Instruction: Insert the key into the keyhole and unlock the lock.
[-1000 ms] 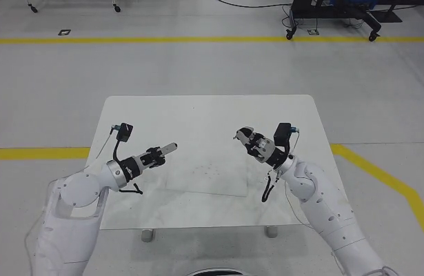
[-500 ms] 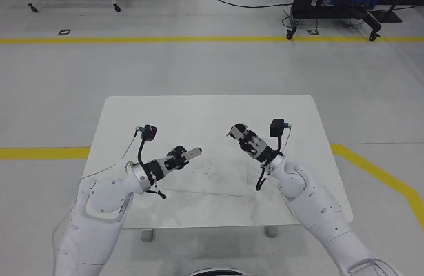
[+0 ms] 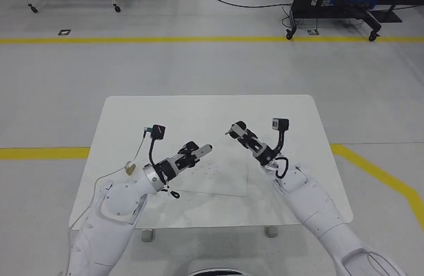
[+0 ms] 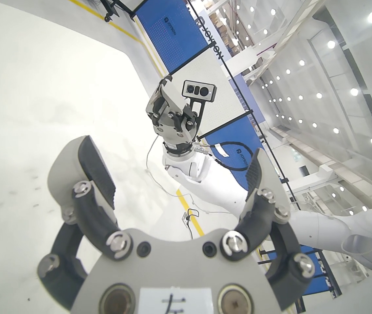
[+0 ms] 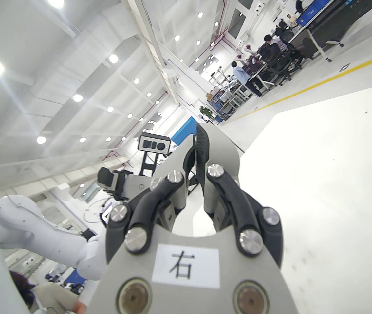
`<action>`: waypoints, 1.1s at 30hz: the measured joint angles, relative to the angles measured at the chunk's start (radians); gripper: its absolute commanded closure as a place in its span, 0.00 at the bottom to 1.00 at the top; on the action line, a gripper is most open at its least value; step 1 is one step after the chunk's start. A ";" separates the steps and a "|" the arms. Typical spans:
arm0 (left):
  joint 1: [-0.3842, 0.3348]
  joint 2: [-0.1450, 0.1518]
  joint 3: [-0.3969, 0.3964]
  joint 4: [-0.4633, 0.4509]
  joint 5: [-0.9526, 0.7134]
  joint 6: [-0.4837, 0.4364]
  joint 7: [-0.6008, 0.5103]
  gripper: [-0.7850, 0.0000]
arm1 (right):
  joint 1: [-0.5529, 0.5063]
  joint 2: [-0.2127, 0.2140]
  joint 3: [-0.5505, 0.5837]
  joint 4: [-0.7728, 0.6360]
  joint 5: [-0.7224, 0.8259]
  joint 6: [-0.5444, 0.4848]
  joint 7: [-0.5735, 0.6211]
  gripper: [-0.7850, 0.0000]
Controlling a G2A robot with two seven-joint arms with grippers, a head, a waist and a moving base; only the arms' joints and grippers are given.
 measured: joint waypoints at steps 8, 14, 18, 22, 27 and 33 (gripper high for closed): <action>0.000 0.006 -0.011 0.011 -0.026 0.011 -0.026 0.27 | 0.045 -0.011 -0.061 0.018 0.208 0.050 0.241 1.00; -0.009 0.007 -0.006 0.019 -0.019 0.039 -0.010 0.39 | 0.062 -0.020 -0.093 0.040 0.289 0.074 0.352 1.00; -0.007 0.008 0.004 0.011 0.024 0.058 0.006 0.38 | 0.080 -0.031 -0.114 0.083 0.338 0.071 0.394 1.00; 0.001 0.009 0.013 0.005 0.047 0.076 0.024 0.45 | 0.101 -0.042 -0.130 0.114 0.365 0.064 0.421 1.00; 0.006 0.010 0.024 -0.005 0.080 0.093 0.043 0.54 | 0.118 -0.052 -0.140 0.136 0.387 0.060 0.448 1.00; 0.018 0.011 0.027 -0.016 0.087 0.115 0.064 0.60 | 0.124 -0.060 -0.148 0.153 0.433 0.043 0.503 1.00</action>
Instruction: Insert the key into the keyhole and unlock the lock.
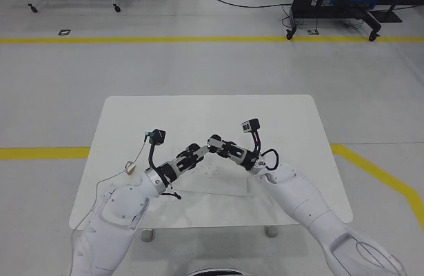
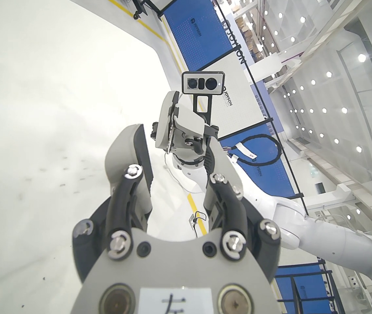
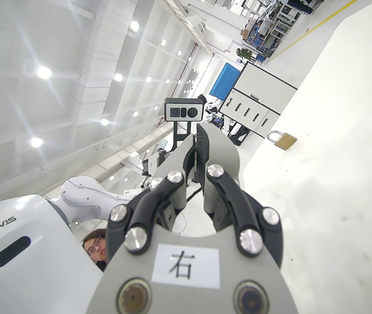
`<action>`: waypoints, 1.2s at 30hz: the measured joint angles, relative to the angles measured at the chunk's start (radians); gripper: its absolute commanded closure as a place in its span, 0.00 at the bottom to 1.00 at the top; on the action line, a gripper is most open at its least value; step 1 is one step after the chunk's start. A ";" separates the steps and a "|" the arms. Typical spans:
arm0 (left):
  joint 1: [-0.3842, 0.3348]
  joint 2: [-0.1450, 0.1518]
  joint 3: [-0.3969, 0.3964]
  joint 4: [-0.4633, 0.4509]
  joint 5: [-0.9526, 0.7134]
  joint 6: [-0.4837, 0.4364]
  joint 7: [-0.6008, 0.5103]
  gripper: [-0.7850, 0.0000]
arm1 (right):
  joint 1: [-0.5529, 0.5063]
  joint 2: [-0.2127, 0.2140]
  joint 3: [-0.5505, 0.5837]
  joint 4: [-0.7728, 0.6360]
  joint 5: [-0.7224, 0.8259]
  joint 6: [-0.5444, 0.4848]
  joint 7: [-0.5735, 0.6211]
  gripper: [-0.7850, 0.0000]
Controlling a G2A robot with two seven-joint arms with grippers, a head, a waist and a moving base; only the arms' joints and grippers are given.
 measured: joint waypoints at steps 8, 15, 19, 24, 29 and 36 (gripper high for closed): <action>0.006 0.002 0.007 -0.005 0.007 0.009 0.005 0.71 | 0.005 -0.007 0.001 0.017 0.019 -0.010 0.032 1.00; 0.004 0.003 0.008 -0.006 0.007 0.013 0.004 0.83 | 0.010 -0.014 -0.004 0.026 0.020 -0.011 0.043 1.00; 0.001 0.004 0.009 -0.001 0.007 0.015 0.005 1.00 | 0.013 -0.018 -0.007 0.031 0.017 -0.013 0.055 1.00; -0.005 0.005 0.009 0.003 0.007 0.018 0.005 1.00 | 0.015 -0.021 -0.003 0.040 0.019 -0.019 0.060 1.00; -0.004 0.006 0.012 0.005 0.024 0.021 0.021 1.00 | 0.013 -0.021 0.006 0.048 0.029 -0.026 0.070 1.00; -0.006 0.008 -0.001 -0.001 0.022 0.015 0.029 1.00 | 0.010 -0.016 0.024 0.052 0.046 -0.031 0.114 0.55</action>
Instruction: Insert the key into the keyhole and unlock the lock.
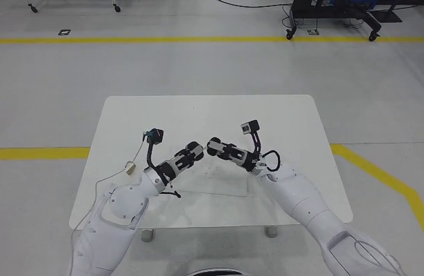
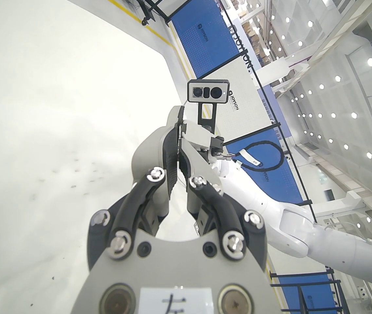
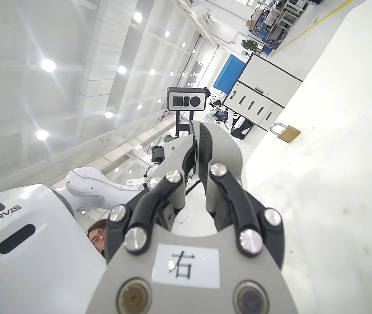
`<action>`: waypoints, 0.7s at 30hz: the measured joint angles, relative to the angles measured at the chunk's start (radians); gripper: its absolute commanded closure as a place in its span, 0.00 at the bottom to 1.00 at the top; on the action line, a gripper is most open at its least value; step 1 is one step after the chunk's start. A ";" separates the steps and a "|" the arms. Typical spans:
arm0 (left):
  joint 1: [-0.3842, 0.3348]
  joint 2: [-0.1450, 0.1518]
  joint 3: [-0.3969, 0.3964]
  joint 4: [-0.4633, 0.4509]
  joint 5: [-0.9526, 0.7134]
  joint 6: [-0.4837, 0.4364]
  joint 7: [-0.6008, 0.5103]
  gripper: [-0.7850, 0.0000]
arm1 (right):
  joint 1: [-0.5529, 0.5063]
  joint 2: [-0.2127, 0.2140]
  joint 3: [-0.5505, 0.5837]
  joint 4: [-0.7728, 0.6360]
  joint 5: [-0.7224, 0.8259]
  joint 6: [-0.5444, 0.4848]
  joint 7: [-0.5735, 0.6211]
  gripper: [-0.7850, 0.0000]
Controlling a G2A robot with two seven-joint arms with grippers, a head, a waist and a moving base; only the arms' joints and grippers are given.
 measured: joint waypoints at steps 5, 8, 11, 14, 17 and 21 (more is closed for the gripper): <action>-0.002 0.004 -0.021 -0.005 -0.019 -0.015 -0.022 1.00 | -0.012 0.013 0.026 -0.022 0.001 0.012 0.016 0.53; -0.006 0.008 -0.026 -0.005 -0.019 -0.028 -0.062 1.00 | -0.017 0.023 0.036 -0.033 -0.023 0.023 0.027 0.53; -0.023 0.014 -0.032 0.003 -0.036 -0.019 -0.150 1.00 | -0.011 0.039 0.035 -0.051 -0.098 0.050 0.055 0.53; -0.046 0.021 -0.043 0.010 -0.036 -0.023 -0.238 1.00 | -0.014 0.057 0.043 -0.058 -0.162 0.046 0.051 0.60; -0.048 0.025 -0.046 0.004 0.002 -0.031 -0.255 1.00 | -0.024 0.068 0.047 -0.074 -0.172 0.035 0.040 0.64; -0.043 0.027 -0.039 0.001 0.005 -0.033 -0.257 1.00 | -0.032 0.080 0.035 -0.104 -0.159 0.048 0.053 0.64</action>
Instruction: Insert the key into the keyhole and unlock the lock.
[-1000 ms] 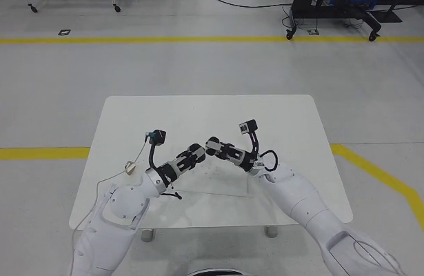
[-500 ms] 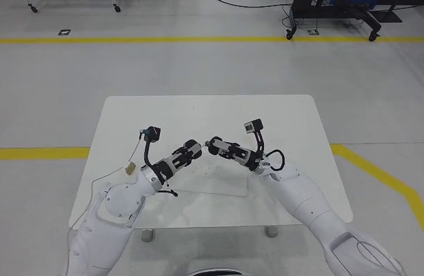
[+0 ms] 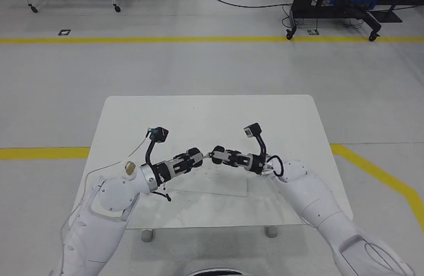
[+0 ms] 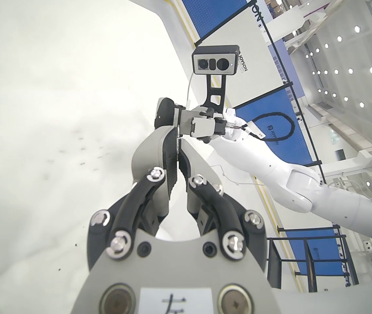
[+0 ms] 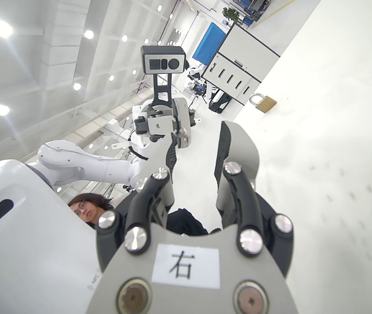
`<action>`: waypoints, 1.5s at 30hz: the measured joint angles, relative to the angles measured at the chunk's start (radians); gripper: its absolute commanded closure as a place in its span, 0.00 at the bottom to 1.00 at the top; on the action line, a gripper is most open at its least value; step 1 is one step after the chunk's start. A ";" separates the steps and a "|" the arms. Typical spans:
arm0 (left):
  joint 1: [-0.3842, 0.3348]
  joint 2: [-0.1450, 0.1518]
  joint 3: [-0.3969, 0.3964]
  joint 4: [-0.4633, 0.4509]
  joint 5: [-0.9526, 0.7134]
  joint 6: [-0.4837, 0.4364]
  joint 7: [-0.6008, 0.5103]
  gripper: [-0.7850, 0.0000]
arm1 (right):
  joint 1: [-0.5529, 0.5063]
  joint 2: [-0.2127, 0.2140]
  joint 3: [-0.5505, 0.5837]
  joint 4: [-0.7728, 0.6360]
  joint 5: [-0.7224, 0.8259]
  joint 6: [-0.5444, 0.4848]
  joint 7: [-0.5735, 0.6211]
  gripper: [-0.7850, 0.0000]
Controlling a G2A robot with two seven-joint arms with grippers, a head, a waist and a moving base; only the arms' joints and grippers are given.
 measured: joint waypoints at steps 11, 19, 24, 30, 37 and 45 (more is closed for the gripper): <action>-0.011 0.005 0.017 0.008 0.001 0.003 -0.010 1.00 | 0.015 0.016 -0.061 -0.018 0.043 0.027 0.028 0.71; -0.026 0.009 0.023 0.017 -0.007 0.001 -0.036 1.00 | 0.027 0.027 -0.094 -0.015 0.056 0.018 0.017 1.00; -0.032 0.011 0.028 0.020 0.002 0.004 -0.032 1.00 | 0.033 0.035 -0.114 -0.015 0.049 0.009 0.009 1.00; -0.040 0.014 0.035 0.028 -0.001 0.010 -0.040 0.00 | 0.037 0.045 -0.139 -0.023 0.040 -0.007 -0.007 1.00; -0.039 0.018 0.010 0.024 -0.008 0.024 -0.007 0.00 | 0.041 0.067 -0.133 0.006 0.035 -0.068 -0.068 1.00; -0.025 0.032 -0.071 0.006 -0.030 0.009 -0.006 0.00 | 0.013 0.122 -0.023 0.028 0.033 -0.166 -0.168 1.00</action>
